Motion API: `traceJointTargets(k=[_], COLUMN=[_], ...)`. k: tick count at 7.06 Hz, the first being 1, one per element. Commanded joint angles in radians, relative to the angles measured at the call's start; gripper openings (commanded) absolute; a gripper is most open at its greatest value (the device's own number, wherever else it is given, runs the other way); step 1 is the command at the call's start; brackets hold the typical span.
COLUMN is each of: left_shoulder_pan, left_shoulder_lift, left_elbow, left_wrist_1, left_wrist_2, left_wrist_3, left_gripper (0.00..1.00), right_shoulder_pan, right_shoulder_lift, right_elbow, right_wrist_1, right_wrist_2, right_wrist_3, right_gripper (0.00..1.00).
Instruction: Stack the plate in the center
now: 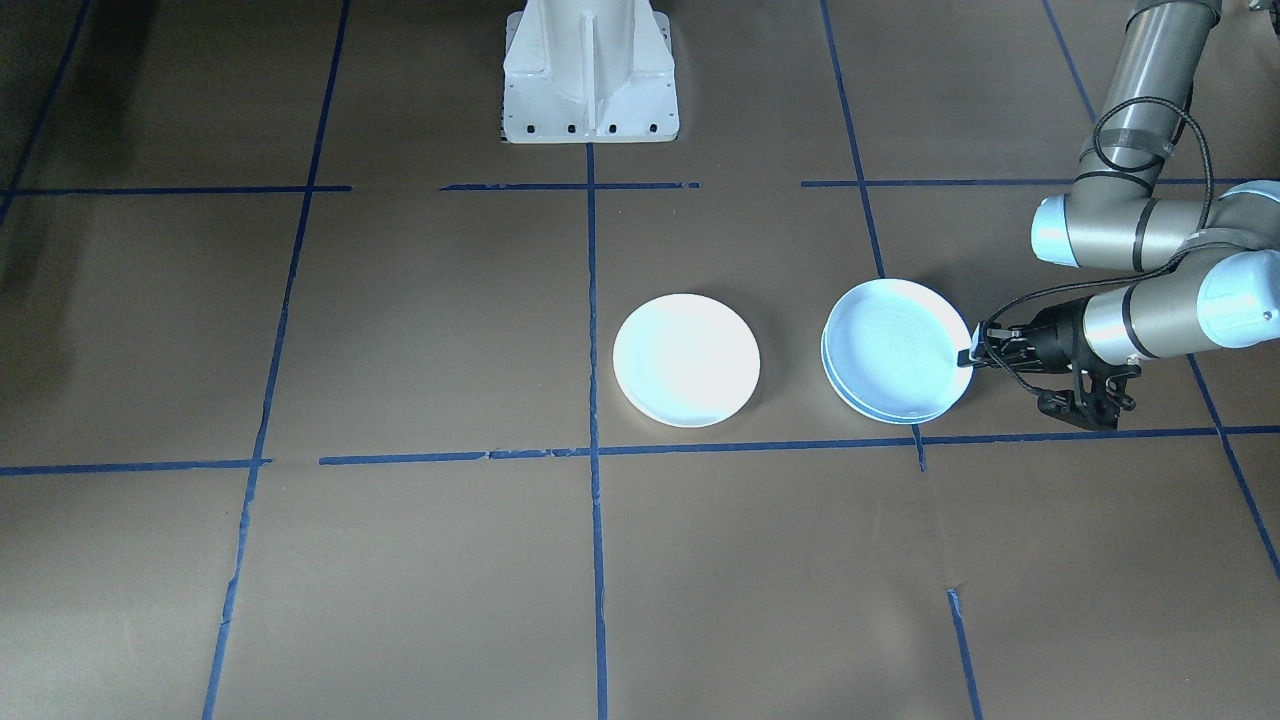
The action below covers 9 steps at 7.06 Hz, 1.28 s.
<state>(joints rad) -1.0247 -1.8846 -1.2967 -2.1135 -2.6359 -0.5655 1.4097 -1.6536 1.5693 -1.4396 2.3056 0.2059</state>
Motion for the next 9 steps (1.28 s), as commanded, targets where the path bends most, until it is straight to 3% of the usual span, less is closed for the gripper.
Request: traceJointTargets(k=[1,2,3,4,5,6,9], left_shoulder_pan=[0.003,0.003,0.002,0.000,0.000,0.000,0.005], left_shoulder_lift=[-0.001,-0.001,0.001,0.001,-0.001,-0.001,-0.023], left_elbow=[-0.003,-0.003,-0.003,-0.004,-0.004,-0.009,-0.015], left_wrist_1=[0.000,0.001,0.000,0.000,0.001,0.000,0.001], left_wrist_2=[0.013,0.051,0.051,0.051,0.051,0.051,0.062], left_wrist_3=[-0.014,-0.014,-0.014,-0.014,-0.016,-0.016,-0.037], left_gripper=[0.00,0.00,0.00,0.07,0.66,1.00,1.00], right_shoulder_pan=[0.000,0.000,0.000,0.000,0.000,0.000,0.000], right_shoulder_lift=[0.000,0.000,0.000,0.000,0.000,0.000,0.000], right_elbow=[0.000,0.000,0.000,0.000,0.000,0.000,0.000], right_wrist_1=[0.001,0.001,0.001,-0.001,0.001,0.001,-0.001], right_wrist_2=[0.000,0.000,0.000,0.000,0.000,0.000,0.000], right_wrist_3=[0.001,0.001,0.001,0.000,0.000,0.001,0.000], right_gripper=[1.00,1.00,1.00,1.00,1.00,1.00,1.00])
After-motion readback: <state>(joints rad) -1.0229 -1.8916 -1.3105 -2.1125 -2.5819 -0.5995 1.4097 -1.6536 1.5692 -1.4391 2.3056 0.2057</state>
